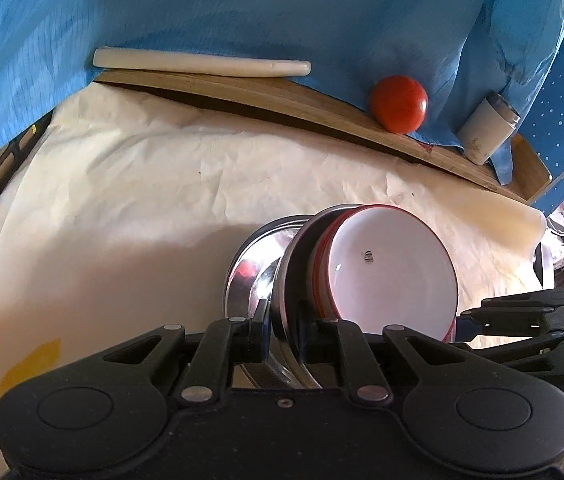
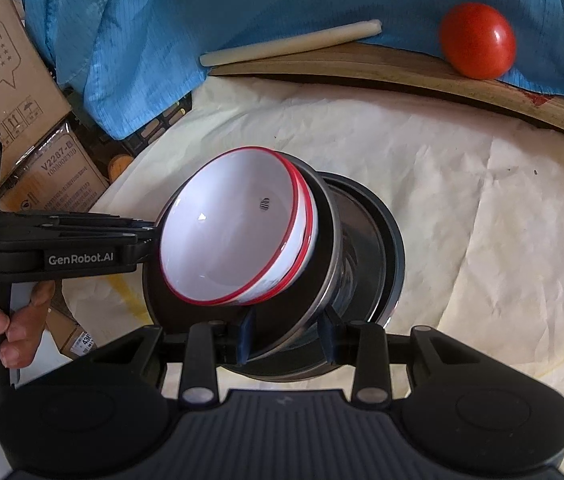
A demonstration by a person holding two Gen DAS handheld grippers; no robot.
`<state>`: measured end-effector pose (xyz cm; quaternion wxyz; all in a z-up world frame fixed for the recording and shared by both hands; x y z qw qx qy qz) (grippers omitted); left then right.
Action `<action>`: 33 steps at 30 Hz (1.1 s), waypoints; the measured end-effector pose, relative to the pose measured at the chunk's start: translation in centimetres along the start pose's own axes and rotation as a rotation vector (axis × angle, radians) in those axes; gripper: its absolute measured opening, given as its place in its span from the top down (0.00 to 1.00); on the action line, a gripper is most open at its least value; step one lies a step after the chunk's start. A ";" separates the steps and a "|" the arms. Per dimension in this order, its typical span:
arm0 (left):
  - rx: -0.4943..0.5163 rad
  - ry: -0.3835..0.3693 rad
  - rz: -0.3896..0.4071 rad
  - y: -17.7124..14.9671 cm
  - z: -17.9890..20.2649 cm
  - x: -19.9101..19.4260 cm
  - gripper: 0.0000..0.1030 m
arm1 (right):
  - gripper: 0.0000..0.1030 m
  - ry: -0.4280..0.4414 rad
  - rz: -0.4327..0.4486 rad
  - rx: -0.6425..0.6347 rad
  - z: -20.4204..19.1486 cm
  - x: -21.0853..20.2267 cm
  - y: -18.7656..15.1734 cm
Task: Organize plates and bowls
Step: 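Lift the nested bowls with both tools and carry them over the stainless plates, then lower the nested bowls with both tools onto the stainless plate stack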
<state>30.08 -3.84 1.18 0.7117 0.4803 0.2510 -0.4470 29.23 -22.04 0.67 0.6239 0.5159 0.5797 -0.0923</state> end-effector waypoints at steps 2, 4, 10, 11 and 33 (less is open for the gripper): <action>-0.001 -0.002 -0.002 0.0 0.0 0.1 0.88 | 0.63 -0.002 -0.003 0.001 0.0 0.0 0.0; -0.002 -0.003 -0.005 -0.1 -0.1 0.2 0.89 | 0.63 -0.004 -0.006 0.002 0.0 0.1 0.0; -0.011 -0.005 -0.016 -0.3 -0.3 0.7 0.89 | 0.63 -0.006 -0.016 0.005 0.1 0.3 0.0; -0.015 -0.006 -0.018 -0.3 -0.4 0.8 0.89 | 0.63 -0.005 -0.018 0.006 0.0 0.4 0.0; -0.033 0.003 -0.029 -0.2 -1.2 1.9 0.89 | 0.63 -0.001 -0.033 0.019 0.2 1.3 -0.1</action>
Point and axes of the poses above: each gripper's, at about its wrist camera, not at the fingertips, and x roughly the way its jaws point, z to its right, y to its top, the point moved 7 cm from there along x, roughly the way its jaws point, and after that the axes turned 11 degrees about -x, right-handed, at the moved point
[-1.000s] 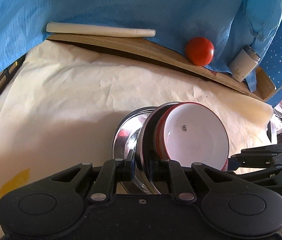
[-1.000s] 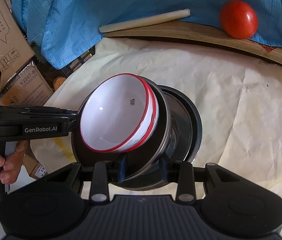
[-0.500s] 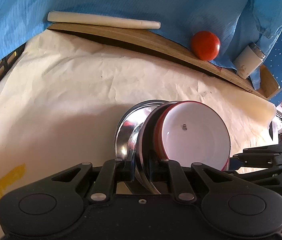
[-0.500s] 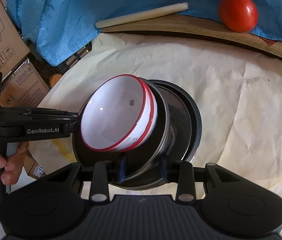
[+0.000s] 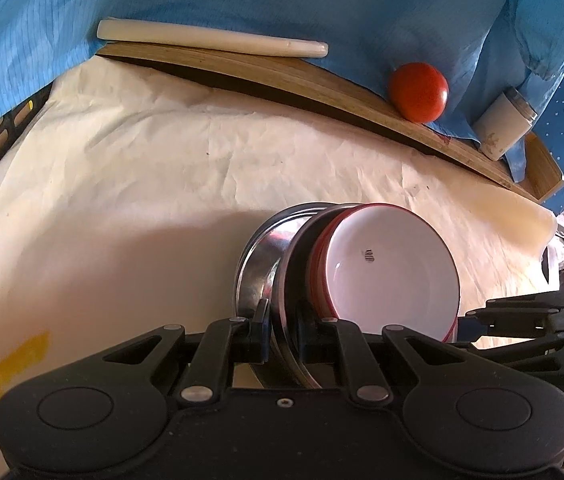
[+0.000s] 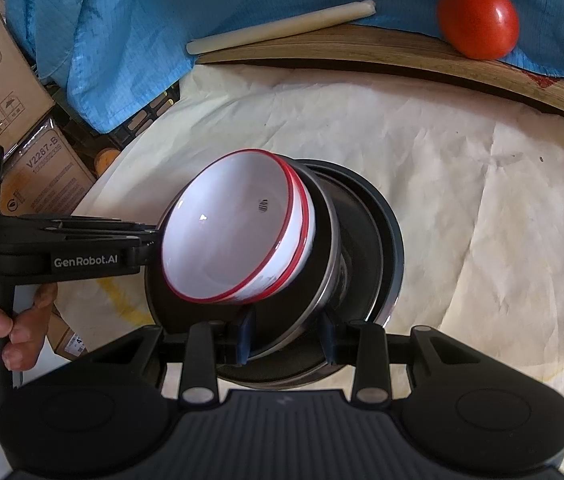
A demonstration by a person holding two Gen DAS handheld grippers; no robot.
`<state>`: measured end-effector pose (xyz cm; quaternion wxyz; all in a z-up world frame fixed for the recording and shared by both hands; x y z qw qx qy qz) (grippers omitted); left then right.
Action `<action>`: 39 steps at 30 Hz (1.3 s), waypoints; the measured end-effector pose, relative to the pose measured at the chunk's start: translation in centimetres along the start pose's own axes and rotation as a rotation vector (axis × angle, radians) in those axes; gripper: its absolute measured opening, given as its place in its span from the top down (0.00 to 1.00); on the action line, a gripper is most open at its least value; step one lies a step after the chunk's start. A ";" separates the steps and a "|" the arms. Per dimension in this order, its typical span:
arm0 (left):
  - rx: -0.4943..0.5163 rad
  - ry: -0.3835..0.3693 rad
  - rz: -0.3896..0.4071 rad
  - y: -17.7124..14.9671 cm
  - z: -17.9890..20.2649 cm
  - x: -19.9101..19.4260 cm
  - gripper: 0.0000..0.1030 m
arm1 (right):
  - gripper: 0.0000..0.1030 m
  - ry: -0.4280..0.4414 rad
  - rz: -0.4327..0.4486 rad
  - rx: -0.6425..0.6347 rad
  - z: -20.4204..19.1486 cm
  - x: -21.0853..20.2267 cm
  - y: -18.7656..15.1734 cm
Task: Organize plates and bowls
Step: 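Lower the nested bowls with both tools onto the stainless plate stack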
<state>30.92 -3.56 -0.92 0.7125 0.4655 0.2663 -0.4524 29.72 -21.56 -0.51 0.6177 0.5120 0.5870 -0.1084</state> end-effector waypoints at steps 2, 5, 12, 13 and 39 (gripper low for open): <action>0.002 0.001 0.002 0.1 0.0 0.1 0.89 | 0.63 0.000 0.001 0.002 0.0 0.0 0.0; 0.011 0.007 0.003 0.1 0.2 0.3 0.89 | 0.63 -0.003 0.002 0.005 0.2 0.1 0.1; 0.007 0.000 -0.019 0.0 0.3 1.4 0.88 | 0.63 -0.016 0.012 0.021 0.9 -0.2 0.2; 0.006 -0.001 -0.020 0.0 0.3 1.5 0.88 | 0.63 -0.020 0.012 0.020 1.0 -0.2 0.2; 0.001 -0.006 -0.019 1.1 0.7 2.5 0.88 | 0.63 -0.027 0.027 0.036 1.6 -0.2 0.5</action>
Point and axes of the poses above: each gripper's, at about its wrist camera, not at the fingertips, and x roughly the way its jaws point, z to its right, y to its top, the point moved 7 cm from there along x, roughly the way its jaws point, and after that the axes turned 11 degrees about -x, right-handed, at the moved point
